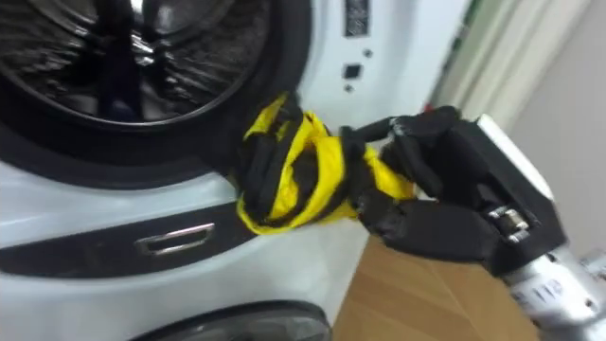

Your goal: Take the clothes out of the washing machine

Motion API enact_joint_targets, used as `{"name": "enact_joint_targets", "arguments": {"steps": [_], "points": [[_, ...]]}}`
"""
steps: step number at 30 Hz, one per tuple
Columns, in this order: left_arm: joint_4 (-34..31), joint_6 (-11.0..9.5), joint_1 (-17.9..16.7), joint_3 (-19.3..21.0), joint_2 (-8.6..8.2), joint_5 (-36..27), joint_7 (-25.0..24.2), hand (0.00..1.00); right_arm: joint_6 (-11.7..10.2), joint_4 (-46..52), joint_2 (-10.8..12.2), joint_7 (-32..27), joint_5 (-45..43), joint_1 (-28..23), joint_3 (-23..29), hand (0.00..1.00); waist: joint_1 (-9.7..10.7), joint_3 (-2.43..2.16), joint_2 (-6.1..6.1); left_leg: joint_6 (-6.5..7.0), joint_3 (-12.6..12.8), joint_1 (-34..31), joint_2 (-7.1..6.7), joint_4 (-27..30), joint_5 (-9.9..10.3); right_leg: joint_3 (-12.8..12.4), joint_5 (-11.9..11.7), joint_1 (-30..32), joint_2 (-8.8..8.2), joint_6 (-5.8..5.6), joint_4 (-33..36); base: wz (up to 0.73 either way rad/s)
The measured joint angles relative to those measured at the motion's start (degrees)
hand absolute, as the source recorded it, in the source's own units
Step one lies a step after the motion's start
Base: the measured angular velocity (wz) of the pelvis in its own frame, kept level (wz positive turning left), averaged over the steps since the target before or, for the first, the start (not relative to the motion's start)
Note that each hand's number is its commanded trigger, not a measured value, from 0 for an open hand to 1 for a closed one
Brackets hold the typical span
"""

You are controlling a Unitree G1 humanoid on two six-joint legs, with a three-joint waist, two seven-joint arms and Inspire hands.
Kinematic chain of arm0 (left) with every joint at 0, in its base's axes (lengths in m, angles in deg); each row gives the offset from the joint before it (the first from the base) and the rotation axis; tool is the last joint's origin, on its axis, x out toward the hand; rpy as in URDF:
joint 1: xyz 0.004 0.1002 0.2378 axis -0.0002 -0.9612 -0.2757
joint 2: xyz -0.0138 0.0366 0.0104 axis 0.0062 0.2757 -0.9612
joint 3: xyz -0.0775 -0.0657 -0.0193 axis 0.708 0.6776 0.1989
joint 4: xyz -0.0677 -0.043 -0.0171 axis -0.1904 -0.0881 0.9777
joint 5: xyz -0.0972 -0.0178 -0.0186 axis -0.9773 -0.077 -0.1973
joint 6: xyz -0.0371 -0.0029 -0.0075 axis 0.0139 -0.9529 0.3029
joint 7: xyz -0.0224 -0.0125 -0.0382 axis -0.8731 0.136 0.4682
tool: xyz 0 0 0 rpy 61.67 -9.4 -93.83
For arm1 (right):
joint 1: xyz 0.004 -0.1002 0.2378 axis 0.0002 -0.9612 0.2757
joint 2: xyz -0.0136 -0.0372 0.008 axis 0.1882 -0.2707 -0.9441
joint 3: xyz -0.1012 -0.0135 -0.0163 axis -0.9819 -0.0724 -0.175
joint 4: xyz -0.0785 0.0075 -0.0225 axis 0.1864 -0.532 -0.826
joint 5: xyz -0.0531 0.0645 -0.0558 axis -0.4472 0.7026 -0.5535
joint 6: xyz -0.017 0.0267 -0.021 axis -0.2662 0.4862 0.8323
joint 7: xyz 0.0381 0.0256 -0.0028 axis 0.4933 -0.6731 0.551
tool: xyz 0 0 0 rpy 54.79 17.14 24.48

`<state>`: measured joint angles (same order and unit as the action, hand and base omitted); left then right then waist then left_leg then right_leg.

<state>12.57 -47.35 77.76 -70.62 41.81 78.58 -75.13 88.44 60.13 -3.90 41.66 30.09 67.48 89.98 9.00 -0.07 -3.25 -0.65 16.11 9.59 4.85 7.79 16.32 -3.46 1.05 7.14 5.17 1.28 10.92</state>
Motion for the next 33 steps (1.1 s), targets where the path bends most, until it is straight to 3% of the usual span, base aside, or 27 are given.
{"name": "enact_joint_targets", "arguments": {"steps": [4,9,16,23,27,30,33], "points": [[-0.1,0.0,0.4,0.0,0.65,0.0,-0.3,0.0,1.8,-1.7,0.0,-1.4,-0.8,-1.3,1.4,1.0,1.4,-0.05,-0.12,-0.35,5.1,0.1,0.35,0.0,0.2,-4.2,-0.3,2.4,1.25,0.08,1.5,-0.6],[0.0,-0.2,1.1,-0.1,1.45,0.0,-1.2,0.0,2.3,-1.7,-0.2,-1.0,-1.4,-2.1,3.4,1.0,4.4,0.31,0.26,-0.87,9.0,0.1,0.41,0.6,1.1,-6.9,-0.4,4.1,2.8,0.21,2.9,-0.42],[0.1,0.0,0.9,-0.7,1.87,-1.6,-3.2,0.0,3.4,-7.2,-0.1,1.6,-3.4,-3.0,4.5,1.0,7.3,0.31,0.39,-1.37,13.5,-0.5,1.41,2.6,3.2,-10.3,-0.7,5.9,4.8,0.49,4.2,-0.33],[1.9,0.6,2.6,-3.8,2.33,-1.9,-5.5,0.0,3.6,-8.9,-0.2,4.0,-6.2,-3.0,5.0,1.0,8.9,0.54,1.58,-1.43,17.1,-1.0,1.35,2.8,3.4,-11.4,-1.1,7.9,5.49,0.4,4.9,-0.26],[2.3,1.0,3.6,-5.2,1.57,-3.9,-6.4,0.0,4.3,-11.9,-0.1,6.4,-6.3,-3.1,4.9,1.0,8.7,0.53,2.53,-1.59,19.0,-1.1,1.32,3.0,3.6,-12.1,-1.1,9.0,6.13,0.38,5.8,-0.24],[2.2,1.2,4.6,-7.2,1.44,-4.2,-7.3,0.0,4.2,-14.8,-0.1,6.8,-7.2,-3.3,4.2,1.0,8.6,0.73,3.63,-1.61,19.1,-1.1,1.29,3.0,3.6,-12.0,-1.1,9.1,6.16,0.41,5.9,-0.04],[2.3,1.2,5.9,-10.4,1.39,-5.7,-7.3,0.0,3.9,-22.4,0.1,6.2,-8.5,-3.4,0.2,1.0,8.2,0.44,4.27,-1.65,19.3,-1.4,1.21,2.7,3.7,-12.0,-1.2,9.3,6.03,0.49,6.0,0.02]]}}
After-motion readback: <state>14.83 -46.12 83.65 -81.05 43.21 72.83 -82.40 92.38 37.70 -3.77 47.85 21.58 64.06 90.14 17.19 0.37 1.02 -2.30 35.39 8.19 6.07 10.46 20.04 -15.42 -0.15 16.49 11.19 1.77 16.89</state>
